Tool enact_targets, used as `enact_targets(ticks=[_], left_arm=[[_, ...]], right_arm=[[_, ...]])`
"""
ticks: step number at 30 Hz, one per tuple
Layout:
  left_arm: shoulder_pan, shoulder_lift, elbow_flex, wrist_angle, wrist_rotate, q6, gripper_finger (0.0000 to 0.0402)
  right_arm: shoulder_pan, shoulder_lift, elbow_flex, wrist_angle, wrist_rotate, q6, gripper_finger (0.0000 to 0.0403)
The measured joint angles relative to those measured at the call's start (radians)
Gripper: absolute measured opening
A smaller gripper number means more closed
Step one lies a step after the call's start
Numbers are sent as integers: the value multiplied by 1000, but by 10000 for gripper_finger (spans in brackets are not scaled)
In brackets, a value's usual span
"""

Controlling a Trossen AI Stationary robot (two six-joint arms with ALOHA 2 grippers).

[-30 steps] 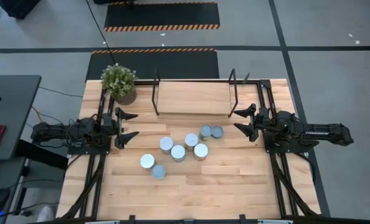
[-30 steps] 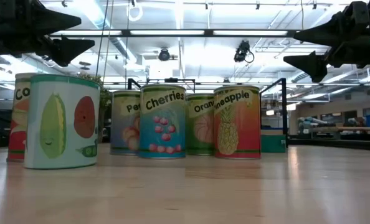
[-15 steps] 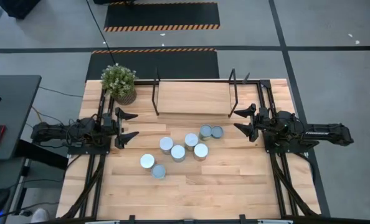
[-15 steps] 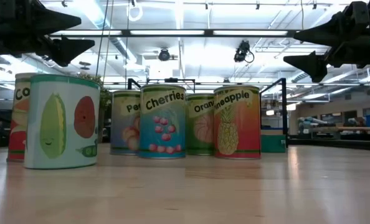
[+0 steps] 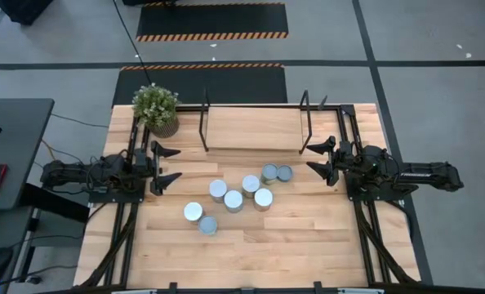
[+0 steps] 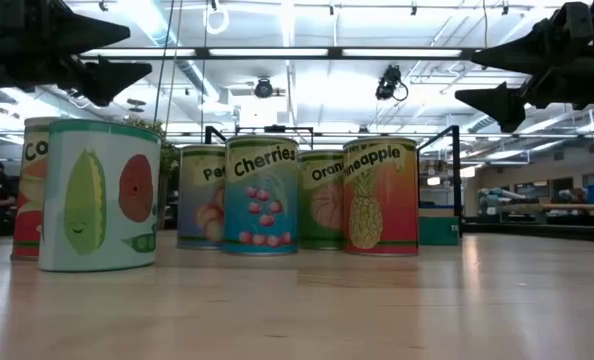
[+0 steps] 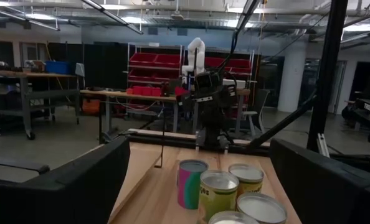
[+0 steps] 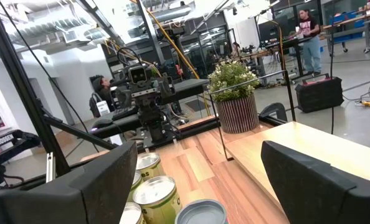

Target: Pick and place cans onto a shelf

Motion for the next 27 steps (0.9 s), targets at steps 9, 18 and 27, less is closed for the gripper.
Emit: enact_targets(ticks=[9,18,27], left_arm=[[0,1,0,72,1,-144,392],[0,0,0,112,25,-211,392],[0,1,0,119,-50,-210,392]], right_arm=[[0,0,0,57,1,-1,350],[-4,0,0,369,83,-100,350],[-4,55,0,302,103,-14,350]])
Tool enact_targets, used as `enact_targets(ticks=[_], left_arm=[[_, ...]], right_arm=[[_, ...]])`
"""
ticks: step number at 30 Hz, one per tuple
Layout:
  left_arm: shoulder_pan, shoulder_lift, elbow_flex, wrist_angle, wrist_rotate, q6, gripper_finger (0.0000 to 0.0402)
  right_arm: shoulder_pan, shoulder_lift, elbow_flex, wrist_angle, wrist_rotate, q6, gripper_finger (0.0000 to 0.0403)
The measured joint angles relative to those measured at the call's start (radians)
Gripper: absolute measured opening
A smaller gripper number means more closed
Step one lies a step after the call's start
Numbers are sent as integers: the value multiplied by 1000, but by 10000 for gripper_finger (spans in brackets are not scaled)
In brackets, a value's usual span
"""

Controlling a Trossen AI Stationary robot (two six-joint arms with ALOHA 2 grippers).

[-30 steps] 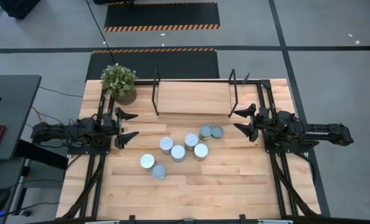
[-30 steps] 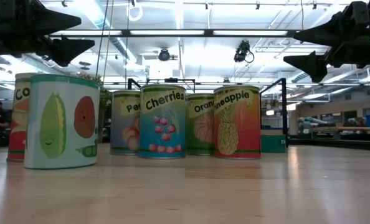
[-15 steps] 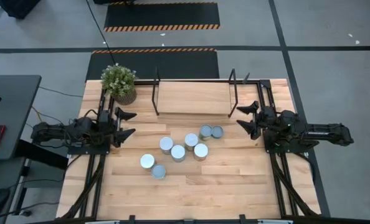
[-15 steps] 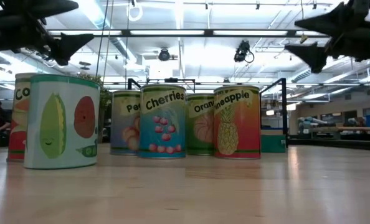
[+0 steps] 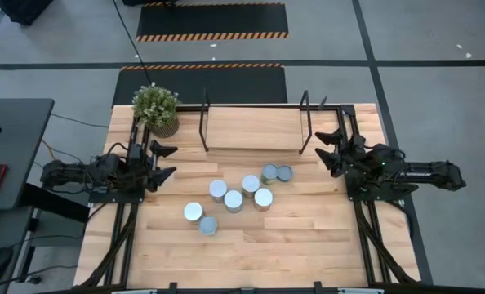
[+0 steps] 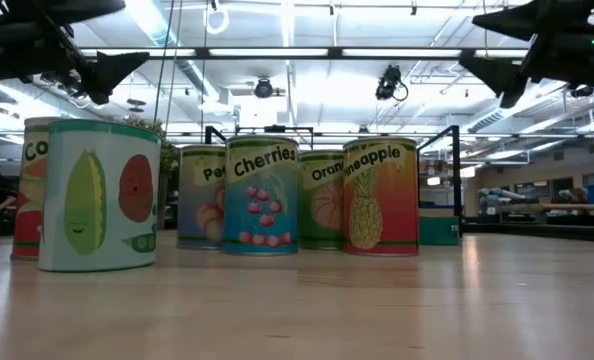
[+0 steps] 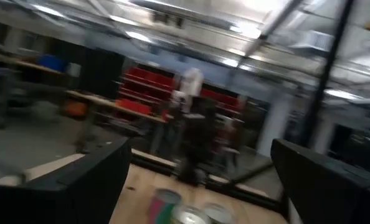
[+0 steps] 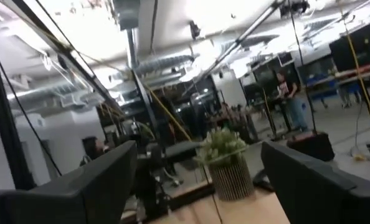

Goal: Pick and place cans onto a shelf
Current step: Put the canned pineapple on the shelf

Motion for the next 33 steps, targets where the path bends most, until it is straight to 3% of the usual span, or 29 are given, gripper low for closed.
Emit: enact_targets(ticks=[4,12,16,23,33], left_arm=[[0,0,0,-8,-128,0,392],[0,0,0,-46,-172,51,392],[0,0,0,-63,-160,76,392],[0,0,0,-77,-22,79,392],[0,0,0,-70,-59,131,392]], right_arm=[[0,67,0,-2,-69,52,350],[-1,285,71,-43,-66,-14,350],[-1,407,115,-41,-64,-96,350],[-1,610,210,-52,-43,-174,350],[29,910,508,-308,-70,-280,350]])
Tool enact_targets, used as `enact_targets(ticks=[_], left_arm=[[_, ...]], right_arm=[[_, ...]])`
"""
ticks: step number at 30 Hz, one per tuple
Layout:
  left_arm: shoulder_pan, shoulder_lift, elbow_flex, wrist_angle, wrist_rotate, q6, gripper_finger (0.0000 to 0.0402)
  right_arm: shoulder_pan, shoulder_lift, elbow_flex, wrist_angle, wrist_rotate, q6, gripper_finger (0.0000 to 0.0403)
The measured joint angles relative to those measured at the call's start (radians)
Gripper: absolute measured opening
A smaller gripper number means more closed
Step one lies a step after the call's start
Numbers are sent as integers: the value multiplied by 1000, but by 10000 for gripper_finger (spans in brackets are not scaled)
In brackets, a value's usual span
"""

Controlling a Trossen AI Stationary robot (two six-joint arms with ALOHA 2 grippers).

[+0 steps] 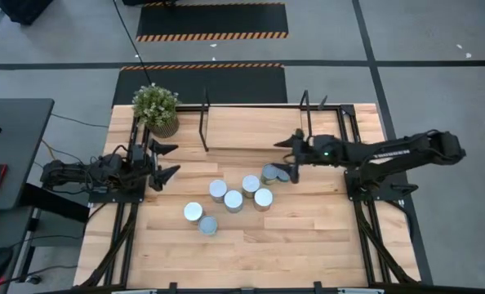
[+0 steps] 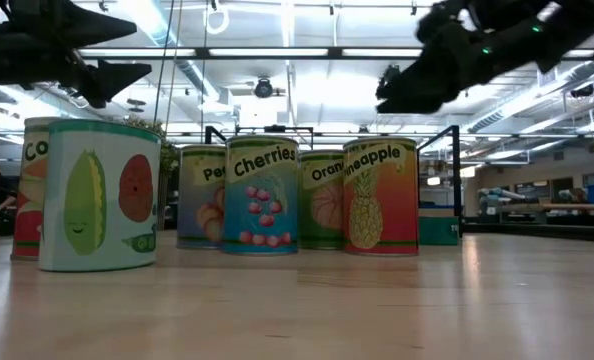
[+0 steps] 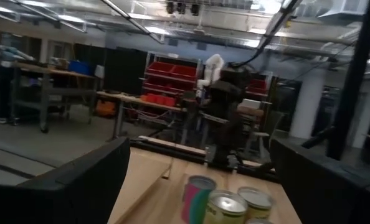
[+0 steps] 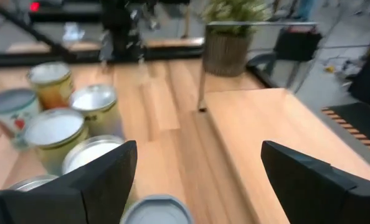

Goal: Pick and place cans onto a shelf
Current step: Put the canned pineapple on the shelf

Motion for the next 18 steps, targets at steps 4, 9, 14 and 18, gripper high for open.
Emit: enact_targets(ticks=[4,9,14,18], left_arm=[[0,0,0,-26,-69,2,392],[0,0,0,-26,-118,4,392],[0,0,0,-27,-119,3,392],[0,0,0,-27,-119,2,392]], right_arm=[[50,112,111,-81,-6,-33,350],[141,225,248,-250,27,-22,350],[237,327,374,-452,82,61,350],[305,390,453,-528,93,124,350]])
